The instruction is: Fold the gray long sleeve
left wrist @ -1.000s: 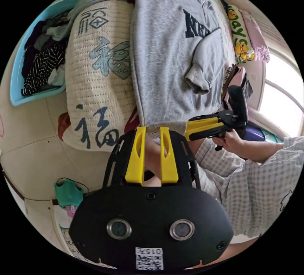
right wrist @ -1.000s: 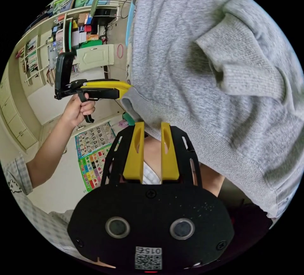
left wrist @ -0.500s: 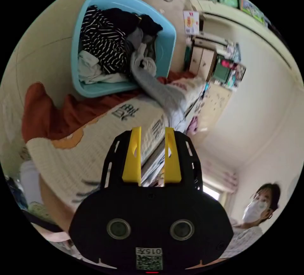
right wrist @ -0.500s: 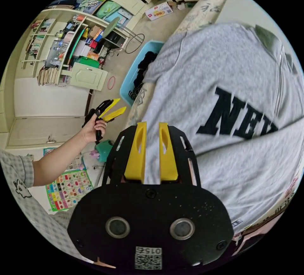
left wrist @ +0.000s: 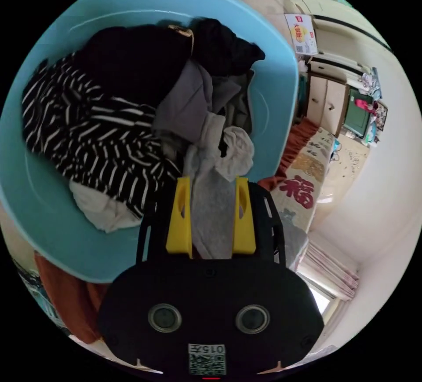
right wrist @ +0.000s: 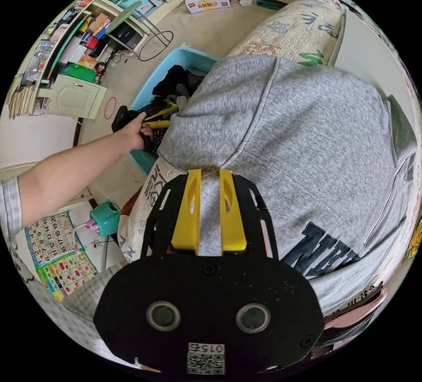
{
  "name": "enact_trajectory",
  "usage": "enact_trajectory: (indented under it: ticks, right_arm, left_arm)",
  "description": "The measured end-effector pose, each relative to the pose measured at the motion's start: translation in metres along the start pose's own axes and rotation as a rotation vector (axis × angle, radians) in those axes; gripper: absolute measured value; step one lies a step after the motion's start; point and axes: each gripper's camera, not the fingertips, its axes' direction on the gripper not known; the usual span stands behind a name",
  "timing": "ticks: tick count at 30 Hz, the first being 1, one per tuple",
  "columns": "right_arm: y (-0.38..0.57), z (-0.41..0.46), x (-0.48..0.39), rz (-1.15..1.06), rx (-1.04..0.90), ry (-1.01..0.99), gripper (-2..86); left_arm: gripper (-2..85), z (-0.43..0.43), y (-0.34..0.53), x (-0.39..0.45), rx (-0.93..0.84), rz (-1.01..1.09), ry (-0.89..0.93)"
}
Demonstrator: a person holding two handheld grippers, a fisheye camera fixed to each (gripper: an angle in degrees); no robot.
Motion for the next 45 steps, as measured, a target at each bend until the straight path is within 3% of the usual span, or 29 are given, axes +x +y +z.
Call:
enact_trajectory:
  ticks: [4, 8, 19, 22, 25, 29, 36, 39, 41, 44, 45]
  right_arm:
    - [-0.004, 0.008, -0.011, -0.021, 0.006, 0.052, 6.8]
    - [-0.015, 0.014, -0.030, -0.013, -0.007, 0.160, 6.6]
    - [-0.044, -0.024, -0.024, 0.059, 0.002, 0.112, 6.5]
    - [-0.050, -0.049, -0.015, 0.109, 0.020, 0.044, 6.2]
    - [-0.042, -0.103, 0.007, 0.190, 0.100, -0.174, 5.4]
    - [0.005, -0.188, 0.043, 0.288, 0.268, -0.426, 5.3]
    - [0.127, -0.301, 0.140, 0.503, 0.435, -0.478, 5.3]
    - [0.180, -0.330, 0.197, 0.653, 0.436, -0.421, 5.5]
    - [0.212, -0.343, 0.237, 0.761, 0.418, -0.409, 6.6]
    - [0.231, -0.349, 0.271, 0.828, 0.401, -0.536, 9.9]
    - [0.232, -0.351, 0.275, 0.833, 0.399, -0.555, 10.5]
  left_arm:
    - [11.4, 0.034, -0.030, -0.010, -0.097, -0.014, -0.019]
    - [1.6, 0.024, -0.024, -0.012, -0.042, -0.022, -0.019]
    - [-0.4, -0.125, 0.061, 0.042, 0.225, 0.323, 0.376]
    - [-0.4, -0.162, 0.108, 0.080, 0.279, 0.461, 0.448]
    - [-0.4, -0.184, 0.172, 0.134, 0.298, 0.654, 0.484]
    - [-0.4, -0.176, 0.288, 0.216, 0.249, 0.950, 0.434]
    - [-0.2, -0.061, 0.505, 0.292, 0.019, 1.312, 0.327]
    - [0.0, 0.044, 0.585, 0.280, -0.199, 1.379, 0.133]
    - [0.0, 0.138, 0.626, 0.243, -0.421, 1.346, -0.116]
    - [0.0, 0.203, 0.643, 0.202, -0.553, 1.261, -0.374]
    - [0.0, 0.202, 0.643, 0.201, -0.538, 1.255, -0.337]
